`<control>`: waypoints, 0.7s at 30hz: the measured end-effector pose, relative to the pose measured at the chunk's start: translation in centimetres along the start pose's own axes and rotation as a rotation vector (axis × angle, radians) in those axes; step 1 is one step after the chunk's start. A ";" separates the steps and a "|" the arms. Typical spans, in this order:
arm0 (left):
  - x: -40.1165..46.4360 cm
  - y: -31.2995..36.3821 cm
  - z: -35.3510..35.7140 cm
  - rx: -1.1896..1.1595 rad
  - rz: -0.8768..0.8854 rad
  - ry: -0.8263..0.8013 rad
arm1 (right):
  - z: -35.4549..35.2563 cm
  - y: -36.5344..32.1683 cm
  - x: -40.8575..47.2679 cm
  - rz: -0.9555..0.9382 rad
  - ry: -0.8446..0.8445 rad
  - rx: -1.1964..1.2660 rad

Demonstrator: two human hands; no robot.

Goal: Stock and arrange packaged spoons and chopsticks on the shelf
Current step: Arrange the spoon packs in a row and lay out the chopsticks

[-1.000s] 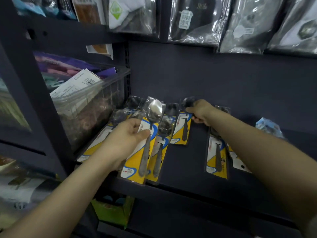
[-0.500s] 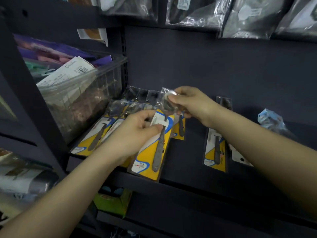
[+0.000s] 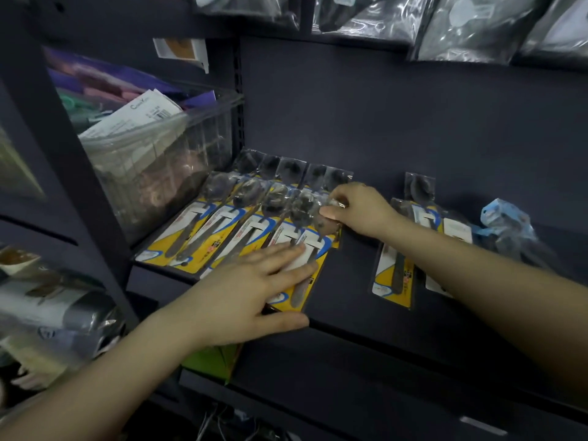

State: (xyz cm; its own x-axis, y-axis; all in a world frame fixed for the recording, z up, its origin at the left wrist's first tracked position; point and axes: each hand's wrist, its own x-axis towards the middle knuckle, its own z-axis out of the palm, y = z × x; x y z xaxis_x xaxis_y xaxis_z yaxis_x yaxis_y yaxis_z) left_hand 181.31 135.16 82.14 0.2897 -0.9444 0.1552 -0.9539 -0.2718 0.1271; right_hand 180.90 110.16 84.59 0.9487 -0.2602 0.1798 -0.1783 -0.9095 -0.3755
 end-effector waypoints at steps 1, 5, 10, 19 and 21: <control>0.0 0.0 -0.1 0.025 0.011 -0.011 | 0.1 0.3 0.1 -0.055 -0.014 -0.051; 0.3 0.0 -0.3 0.005 0.037 -0.047 | -0.4 1.1 0.4 -0.062 -0.240 -0.036; 0.7 0.2 -0.1 0.017 -0.005 -0.100 | -0.5 1.6 1.7 -0.020 -0.372 -0.249; -1.0 -3.3 -1.3 0.066 -0.030 -0.154 | -0.2 -4.0 -5.0 -0.498 -0.244 -0.258; -1.2 -3.8 -0.9 0.081 0.002 -0.109 | 0.7 -4.6 -6.3 -0.404 -0.372 -0.283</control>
State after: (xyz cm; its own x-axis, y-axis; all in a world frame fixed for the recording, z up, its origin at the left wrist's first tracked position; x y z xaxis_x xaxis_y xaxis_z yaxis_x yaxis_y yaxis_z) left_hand 184.66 137.48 82.31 0.2821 -0.9582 0.0476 -0.9589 -0.2799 0.0470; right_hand 175.88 116.19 84.53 0.9742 0.2066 -0.0911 0.1998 -0.9767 -0.0790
